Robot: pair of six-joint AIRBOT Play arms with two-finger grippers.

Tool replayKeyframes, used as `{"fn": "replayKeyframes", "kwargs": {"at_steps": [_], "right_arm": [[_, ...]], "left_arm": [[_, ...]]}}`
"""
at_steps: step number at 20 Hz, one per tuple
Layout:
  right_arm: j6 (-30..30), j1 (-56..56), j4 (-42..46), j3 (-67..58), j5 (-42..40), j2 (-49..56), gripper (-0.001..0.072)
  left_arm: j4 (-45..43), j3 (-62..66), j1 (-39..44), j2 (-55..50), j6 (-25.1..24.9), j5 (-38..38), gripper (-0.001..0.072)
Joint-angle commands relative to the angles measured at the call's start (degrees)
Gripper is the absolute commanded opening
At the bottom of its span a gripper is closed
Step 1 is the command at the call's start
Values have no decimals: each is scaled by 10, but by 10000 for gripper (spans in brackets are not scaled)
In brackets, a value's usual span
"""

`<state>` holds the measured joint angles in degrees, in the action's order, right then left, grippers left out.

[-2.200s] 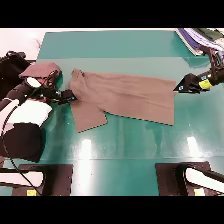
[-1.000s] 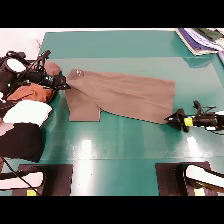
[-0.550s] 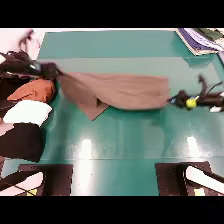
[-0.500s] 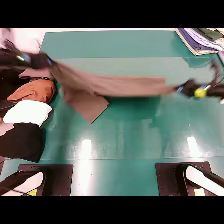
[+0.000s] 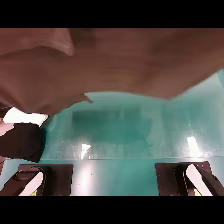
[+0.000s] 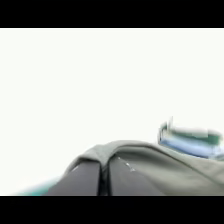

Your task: Fold the shirts.

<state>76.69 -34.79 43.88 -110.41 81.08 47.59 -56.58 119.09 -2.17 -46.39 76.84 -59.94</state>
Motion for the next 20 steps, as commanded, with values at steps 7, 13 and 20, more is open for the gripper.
{"fn": "replayKeyframes", "kwargs": {"at_steps": [7, 13, 20], "right_arm": [[64, 29, 83, 5, 63, 89, 15], [75, 214, 314, 163, 82, 259, 16], [75, 221, 306, 58, 59, 474, 15]], "left_arm": [[-16, -153, 0, -64, 55, -49, 27], [0, -295, 39, -284, 37, -90, 28], [21, -248, 12, -477, 37, -14, 27]]}}
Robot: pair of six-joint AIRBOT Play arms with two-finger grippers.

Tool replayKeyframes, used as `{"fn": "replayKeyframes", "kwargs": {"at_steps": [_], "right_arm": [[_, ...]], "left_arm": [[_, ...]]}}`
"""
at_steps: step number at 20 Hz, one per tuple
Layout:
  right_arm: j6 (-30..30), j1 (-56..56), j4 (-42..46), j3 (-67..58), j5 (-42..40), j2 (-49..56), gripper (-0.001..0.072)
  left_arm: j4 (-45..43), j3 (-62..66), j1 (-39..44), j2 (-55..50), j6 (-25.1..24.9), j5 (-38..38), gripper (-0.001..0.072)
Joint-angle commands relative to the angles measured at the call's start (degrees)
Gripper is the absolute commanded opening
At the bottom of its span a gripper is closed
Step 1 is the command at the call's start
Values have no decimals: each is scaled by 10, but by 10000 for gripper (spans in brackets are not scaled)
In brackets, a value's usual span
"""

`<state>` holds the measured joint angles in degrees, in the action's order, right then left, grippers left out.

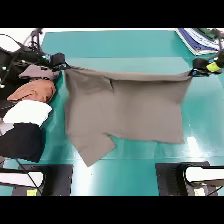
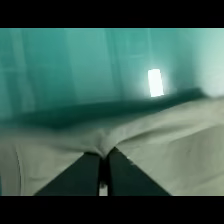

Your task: Fold the shirts.

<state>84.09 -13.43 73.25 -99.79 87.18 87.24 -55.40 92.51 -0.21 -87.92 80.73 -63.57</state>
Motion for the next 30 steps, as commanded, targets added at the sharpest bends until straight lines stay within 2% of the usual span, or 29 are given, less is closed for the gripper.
{"fn": "replayKeyframes", "kwargs": {"at_steps": [1, 4, 8, 12, 16, 17, 18, 19, 20, 22, 25, 30], "right_arm": [[1, 7, 12, -75, 1, 94, 15], [-5, 8, 14, -125, 24, 116, 15], [-12, 1, 15, -74, 47, 98, 15], [-12, 1, 14, 77, -24, 52, 16], [-11, 1, 12, 158, -63, 43, 24], [-10, 1, 12, 168, -70, 43, 127], [-10, 1, 12, 174, -77, 43, 351], [-10, 1, 13, 174, -77, 43, 462], [-10, 0, 14, 174, -75, 38, 462], [-24, -14, 15, 174, -65, 12, 461], [-38, -42, 13, 175, -24, -52, 460], [-40, -47, 12, 175, 5, -151, 460]], "left_arm": [[10, 29, -10, -72, -2, 23, 27], [2, 38, -11, -76, -16, 5, 28], [-46, 20, -10, -76, -33, -76, 28], [-43, -44, -10, -76, -32, -46, 28], [-42, -95, -10, -76, -32, -29, 29], [-42, -101, -10, -76, -30, -29, 30], [-42, -102, -10, -76, -21, -30, 118], [-42, -100, -10, -75, -3, -29, 458], [-43, -98, -11, -72, 21, -32, 562], [-62, -97, -14, -46, 29, -59, 538], [-155, -146, -13, 38, 66, -98, 539], [-163, -411, -13, 234, 89, -89, 539]]}}
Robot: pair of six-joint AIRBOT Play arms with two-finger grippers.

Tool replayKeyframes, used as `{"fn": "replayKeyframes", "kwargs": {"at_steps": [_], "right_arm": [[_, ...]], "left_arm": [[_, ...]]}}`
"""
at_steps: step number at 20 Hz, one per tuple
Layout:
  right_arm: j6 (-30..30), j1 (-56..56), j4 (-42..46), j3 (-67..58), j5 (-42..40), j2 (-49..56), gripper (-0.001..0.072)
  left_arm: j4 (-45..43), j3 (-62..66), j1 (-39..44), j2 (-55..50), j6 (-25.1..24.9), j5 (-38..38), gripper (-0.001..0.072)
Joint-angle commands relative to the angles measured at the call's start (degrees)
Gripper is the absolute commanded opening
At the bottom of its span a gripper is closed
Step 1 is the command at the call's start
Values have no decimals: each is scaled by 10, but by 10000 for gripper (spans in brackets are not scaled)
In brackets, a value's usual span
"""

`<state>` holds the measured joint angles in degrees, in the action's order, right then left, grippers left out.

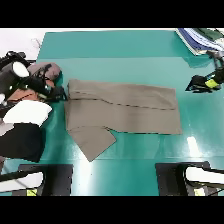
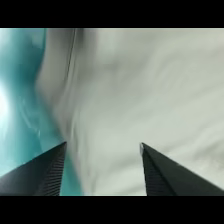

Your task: Fold the shirts.

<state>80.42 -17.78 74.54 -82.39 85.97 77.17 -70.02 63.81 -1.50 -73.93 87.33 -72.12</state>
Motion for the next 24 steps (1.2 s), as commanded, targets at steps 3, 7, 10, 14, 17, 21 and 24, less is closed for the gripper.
{"fn": "replayKeyframes", "kwargs": {"at_steps": [3, 7, 10, 14, 17, 21, 24], "right_arm": [[2, 3, -22, 1, 16, -90, 459], [2, 3, -45, 1, 19, -111, 458], [2, 3, -45, 1, 22, -115, 457], [2, 0, -41, 4, 24, -114, 451], [2, -39, -40, 68, 33, -121, 450], [1, -149, -22, 244, 25, -148, 462], [-1, -238, -32, 384, -5, -149, 528]], "left_arm": [[-1, -275, 0, 179, 29, 22, 539], [117, -374, 0, 188, -7, 79, 539], [194, -397, 6, 188, -42, 117, 539], [223, -396, 98, 188, -41, 181, 536], [217, -390, 110, 188, -29, 191, 96], [192, -339, 110, 188, -40, 131, 27], [190, -319, 110, 188, -49, 120, 27]]}}
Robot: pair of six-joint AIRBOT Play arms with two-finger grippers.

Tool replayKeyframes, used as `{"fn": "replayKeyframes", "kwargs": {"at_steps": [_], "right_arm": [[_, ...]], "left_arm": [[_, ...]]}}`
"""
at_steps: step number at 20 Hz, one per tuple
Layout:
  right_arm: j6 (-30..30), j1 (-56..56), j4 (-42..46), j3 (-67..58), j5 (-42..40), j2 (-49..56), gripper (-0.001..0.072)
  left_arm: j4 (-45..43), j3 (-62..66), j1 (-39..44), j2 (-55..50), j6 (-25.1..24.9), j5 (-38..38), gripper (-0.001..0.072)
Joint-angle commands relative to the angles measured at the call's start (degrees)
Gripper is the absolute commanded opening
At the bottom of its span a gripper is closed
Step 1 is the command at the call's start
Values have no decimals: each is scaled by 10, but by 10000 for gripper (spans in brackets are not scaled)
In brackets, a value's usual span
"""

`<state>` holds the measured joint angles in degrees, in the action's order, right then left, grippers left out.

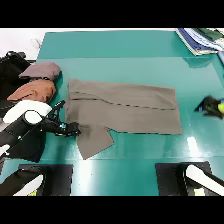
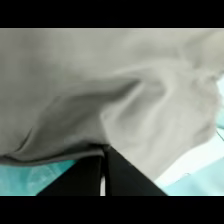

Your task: Fold the shirts.

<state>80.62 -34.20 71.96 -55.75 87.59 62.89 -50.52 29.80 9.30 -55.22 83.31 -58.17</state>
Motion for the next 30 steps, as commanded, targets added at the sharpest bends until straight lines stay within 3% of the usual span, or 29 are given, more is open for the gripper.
{"fn": "replayKeyframes", "kwargs": {"at_steps": [1, 8, 12, 13, 18, 20, 24, 30], "right_arm": [[-18, -88, -34, 157, -42, -6, 522], [-38, -19, -153, 259, -178, 21, 496], [-38, 56, -130, 213, -175, 40, 38], [-37, 69, -104, 197, -160, 29, 17], [-20, 98, 97, 140, -14, -103, 16], [-17, 98, 106, 128, -1, -149, 16], [1, 120, 85, 78, -20, -141, 16], [19, 195, 85, -38, -54, 31, 16]], "left_arm": [[-5, 23, 2, 0, -9, -19, 27], [-5, 23, 2, 0, -9, -24, 27], [-46, 40, 2, 4, -7, -76, 26], [-66, 44, 2, 21, 5, -92, 26], [-105, 45, 2, 169, 70, -195, 27], [-107, 59, 2, 196, 69, -202, 27], [-159, 114, 2, 171, 67, -89, 27], [-183, 220, 2, -40, 32, 45, 28]]}}
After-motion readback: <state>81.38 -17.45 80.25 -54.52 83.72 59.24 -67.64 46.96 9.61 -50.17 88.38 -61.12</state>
